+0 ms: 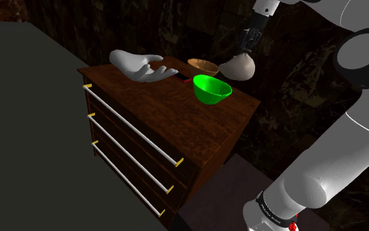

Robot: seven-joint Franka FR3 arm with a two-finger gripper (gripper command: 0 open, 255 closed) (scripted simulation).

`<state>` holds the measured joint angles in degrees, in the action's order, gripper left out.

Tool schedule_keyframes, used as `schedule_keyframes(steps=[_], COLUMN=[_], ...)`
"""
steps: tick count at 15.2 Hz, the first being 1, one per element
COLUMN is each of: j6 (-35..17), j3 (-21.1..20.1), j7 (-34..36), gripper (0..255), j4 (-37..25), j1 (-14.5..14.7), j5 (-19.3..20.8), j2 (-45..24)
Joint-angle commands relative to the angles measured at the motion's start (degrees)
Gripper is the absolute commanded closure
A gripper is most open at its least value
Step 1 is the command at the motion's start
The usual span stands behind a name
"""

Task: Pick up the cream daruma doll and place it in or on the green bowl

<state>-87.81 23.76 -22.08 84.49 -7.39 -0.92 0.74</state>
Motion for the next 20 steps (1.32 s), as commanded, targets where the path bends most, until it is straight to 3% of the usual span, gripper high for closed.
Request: schedule_keyframes(steps=[1,10,20], j6=[1.9,10.9,16.6], j3=[0.2,1.2,-6.0], j7=[-0.4,-1.6,12.4], gripper=[255,255,255], j4=[-2.8,-16.4,-16.7], j1=[-0.2,-1.5,6.5], j5=[-0.4,-2.8,0.9], j2=[-0.9,-6.0,0.2])
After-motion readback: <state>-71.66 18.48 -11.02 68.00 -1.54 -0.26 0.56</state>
